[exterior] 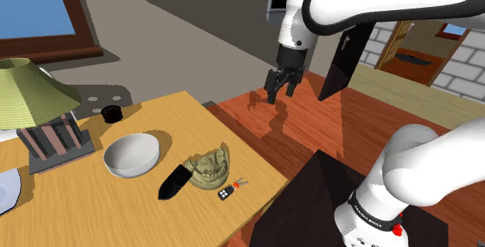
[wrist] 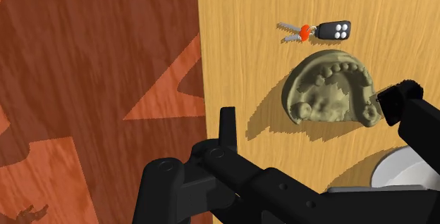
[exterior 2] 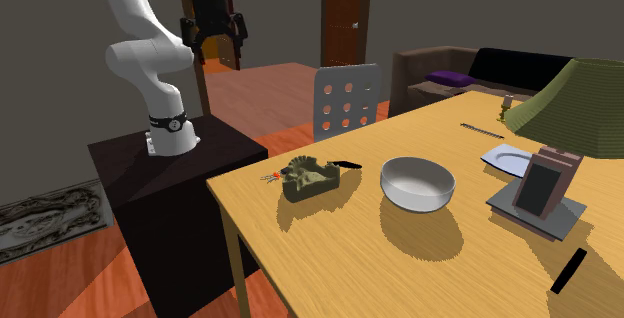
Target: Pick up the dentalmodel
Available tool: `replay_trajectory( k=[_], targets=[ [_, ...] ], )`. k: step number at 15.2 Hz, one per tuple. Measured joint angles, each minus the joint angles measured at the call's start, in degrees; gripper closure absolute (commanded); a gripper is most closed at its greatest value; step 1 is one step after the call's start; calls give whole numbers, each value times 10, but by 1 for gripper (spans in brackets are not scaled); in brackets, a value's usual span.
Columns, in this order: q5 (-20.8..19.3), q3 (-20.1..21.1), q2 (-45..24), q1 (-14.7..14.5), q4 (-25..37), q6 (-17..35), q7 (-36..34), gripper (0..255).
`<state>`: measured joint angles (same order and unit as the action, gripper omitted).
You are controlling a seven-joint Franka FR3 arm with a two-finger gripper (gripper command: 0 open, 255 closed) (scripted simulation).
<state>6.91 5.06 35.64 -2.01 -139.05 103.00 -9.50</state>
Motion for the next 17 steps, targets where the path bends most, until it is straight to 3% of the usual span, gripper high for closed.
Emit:
replay_trajectory(
  k=[8,17],
  targets=[
    [15,17,-136,-7,-18,155,5,0],
    [20,33,-333,-15,24,311,7,0]
  ],
)
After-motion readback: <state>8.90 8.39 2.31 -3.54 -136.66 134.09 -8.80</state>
